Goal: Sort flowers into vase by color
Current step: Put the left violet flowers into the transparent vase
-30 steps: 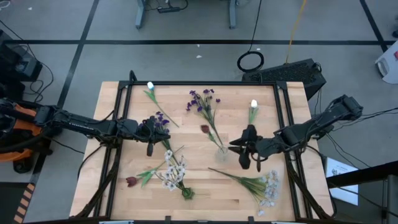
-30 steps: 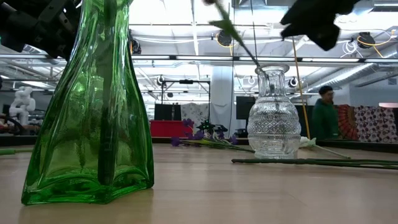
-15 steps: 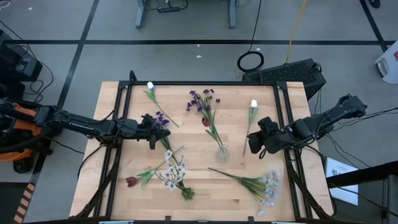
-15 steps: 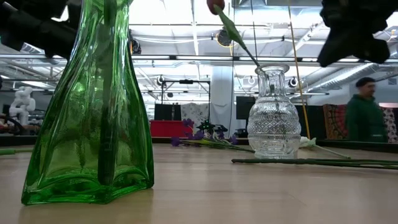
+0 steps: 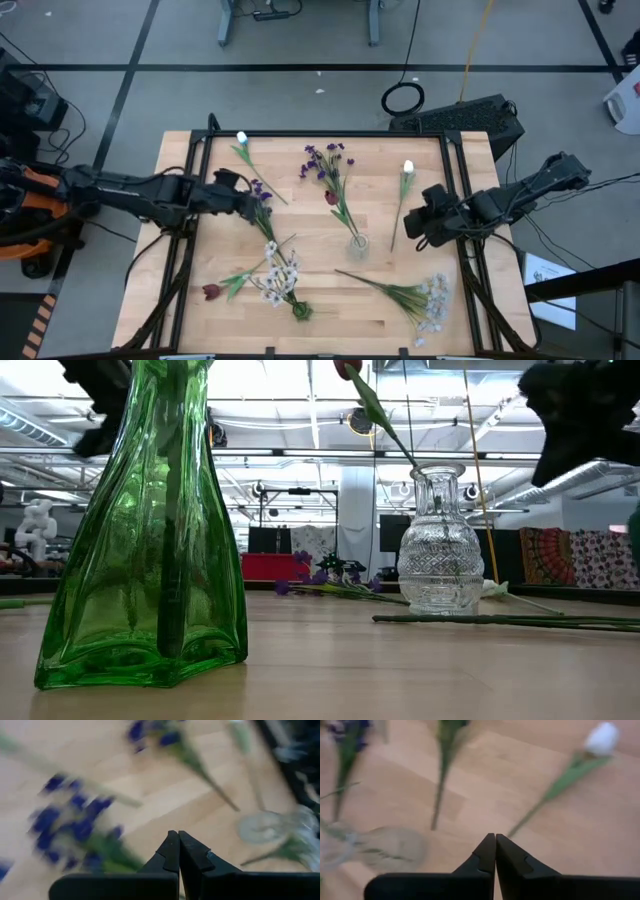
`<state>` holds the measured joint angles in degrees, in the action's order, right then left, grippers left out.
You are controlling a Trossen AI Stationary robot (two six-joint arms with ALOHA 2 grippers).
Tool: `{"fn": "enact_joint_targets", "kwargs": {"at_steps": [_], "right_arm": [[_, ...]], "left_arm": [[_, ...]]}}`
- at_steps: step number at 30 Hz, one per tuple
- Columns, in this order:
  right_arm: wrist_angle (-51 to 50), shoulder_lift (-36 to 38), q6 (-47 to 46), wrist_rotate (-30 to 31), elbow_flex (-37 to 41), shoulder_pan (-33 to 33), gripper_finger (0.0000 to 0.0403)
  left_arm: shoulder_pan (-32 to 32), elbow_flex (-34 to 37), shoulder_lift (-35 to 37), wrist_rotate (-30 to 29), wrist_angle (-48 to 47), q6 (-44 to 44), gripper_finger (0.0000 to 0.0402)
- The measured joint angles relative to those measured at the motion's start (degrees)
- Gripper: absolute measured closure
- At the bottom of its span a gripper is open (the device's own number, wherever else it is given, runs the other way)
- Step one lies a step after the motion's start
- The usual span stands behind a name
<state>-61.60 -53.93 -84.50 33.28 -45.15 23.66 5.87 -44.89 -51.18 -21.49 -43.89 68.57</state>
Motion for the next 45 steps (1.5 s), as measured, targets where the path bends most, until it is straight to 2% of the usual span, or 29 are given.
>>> {"fn": "enact_joint_targets", "kwargs": {"at_steps": [2, 5, 9, 13, 18, 27, 32, 39, 45], "right_arm": [[-2.98, 0.00, -1.11, 0.00, 0.00, -0.27, 0.0401], [-6.62, 0.00, -1.25, -0.02, -0.02, -0.46, 0.0400], [-8.06, 0.00, 0.41, -0.13, -0.01, -0.45, 0.0399], [-8.11, 0.00, 3.57, -0.11, 0.00, -0.45, 0.0399], [-8.85, 0.00, 6.49, 1.06, 0.00, -0.45, 0.0399], [-11.99, 0.00, 8.74, 1.28, 0.00, -0.45, 0.0399], [-12.00, 0.00, 8.83, 1.16, 0.00, -0.45, 0.0399], [-12.00, -0.01, 9.83, 1.16, 0.00, -0.43, 0.0399], [-11.99, 0.00, 10.20, 0.96, 0.00, -0.43, 0.0399]], "left_arm": [[0.00, -2.01, -2.49, 0.90, -5.43, 6.79, 0.0400], [0.54, -3.48, -7.20, 1.50, -8.96, 11.57, 0.0400], [0.65, -3.70, -13.59, 2.45, -8.91, 18.06, 0.0400], [-0.24, -3.70, -18.57, 7.80, -8.95, 25.83, 0.0400], [-1.54, -3.70, -22.89, 13.10, -8.88, 28.20, 0.0393], [-1.77, -3.70, -30.96, 18.48, 0.25, 28.89, 0.0322], [-1.79, -3.70, -35.12, 20.60, 2.74, 32.42, 0.0290], [-1.77, -3.70, -40.11, 24.83, 6.66, 33.32, 0.0283], [-1.79, -3.75, -42.98, 25.41, 12.65, 33.34, 0.0283]]}}
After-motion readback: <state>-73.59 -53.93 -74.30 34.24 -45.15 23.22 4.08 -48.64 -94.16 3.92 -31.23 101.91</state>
